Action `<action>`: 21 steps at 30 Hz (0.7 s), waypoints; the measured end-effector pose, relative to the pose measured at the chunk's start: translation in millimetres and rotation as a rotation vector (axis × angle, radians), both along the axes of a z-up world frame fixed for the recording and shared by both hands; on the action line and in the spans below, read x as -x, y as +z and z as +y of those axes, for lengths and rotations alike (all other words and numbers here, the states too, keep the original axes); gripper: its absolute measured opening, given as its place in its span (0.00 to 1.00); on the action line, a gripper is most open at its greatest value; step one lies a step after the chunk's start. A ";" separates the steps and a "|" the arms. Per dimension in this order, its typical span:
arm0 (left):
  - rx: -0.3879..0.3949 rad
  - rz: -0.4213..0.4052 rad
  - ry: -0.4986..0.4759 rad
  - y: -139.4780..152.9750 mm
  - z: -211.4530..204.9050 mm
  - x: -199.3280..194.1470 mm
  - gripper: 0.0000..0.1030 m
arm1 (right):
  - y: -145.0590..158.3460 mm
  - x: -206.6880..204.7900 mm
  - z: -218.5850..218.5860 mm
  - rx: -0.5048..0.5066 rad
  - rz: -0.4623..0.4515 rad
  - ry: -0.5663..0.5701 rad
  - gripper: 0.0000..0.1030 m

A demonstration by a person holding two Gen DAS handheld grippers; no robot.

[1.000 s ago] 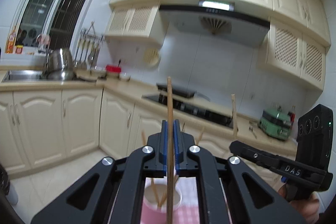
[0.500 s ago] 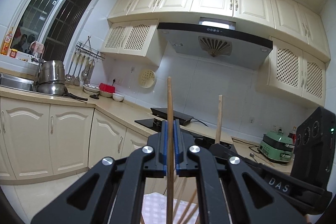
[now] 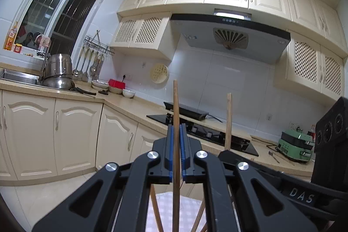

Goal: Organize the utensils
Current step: 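Lift both held chopsticks upright over the pink cup, then open both tools to drop the chopsticks into the cup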

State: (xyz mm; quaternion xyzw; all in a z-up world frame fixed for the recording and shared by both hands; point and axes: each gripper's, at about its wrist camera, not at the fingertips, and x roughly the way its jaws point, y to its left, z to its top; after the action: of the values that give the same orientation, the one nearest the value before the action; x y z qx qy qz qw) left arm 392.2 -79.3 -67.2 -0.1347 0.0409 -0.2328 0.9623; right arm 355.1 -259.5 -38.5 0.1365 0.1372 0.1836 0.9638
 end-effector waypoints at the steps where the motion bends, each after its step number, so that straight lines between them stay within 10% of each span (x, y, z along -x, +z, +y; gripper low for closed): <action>1: -0.008 0.001 0.003 -1.4 0.3 1.9 0.05 | -0.1 -0.1 1.0 0.006 0.004 0.002 0.07; 6: -0.023 0.001 0.032 2.7 12.2 16.4 0.58 | 3.4 8.7 0.6 0.028 0.012 -0.043 0.25; 8: 0.000 0.023 0.043 8.1 24.5 19.6 0.74 | 7.9 18.5 -7.5 -0.002 -0.014 -0.080 0.78; 10: 0.014 0.039 0.048 15.4 38.4 27.8 0.90 | 13.9 30.1 -12.8 -0.026 -0.059 -0.106 0.93; 21: -0.099 0.063 0.095 42.5 62.5 91.1 0.96 | 40.4 77.5 -22.8 -0.022 -0.046 -0.165 0.94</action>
State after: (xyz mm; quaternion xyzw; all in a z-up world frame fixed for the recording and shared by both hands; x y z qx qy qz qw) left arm 301.1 -16.8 -24.7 -0.0962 0.0762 -0.1802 0.9759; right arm 277.5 -282.2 1.9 0.1535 0.1014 0.1081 0.9770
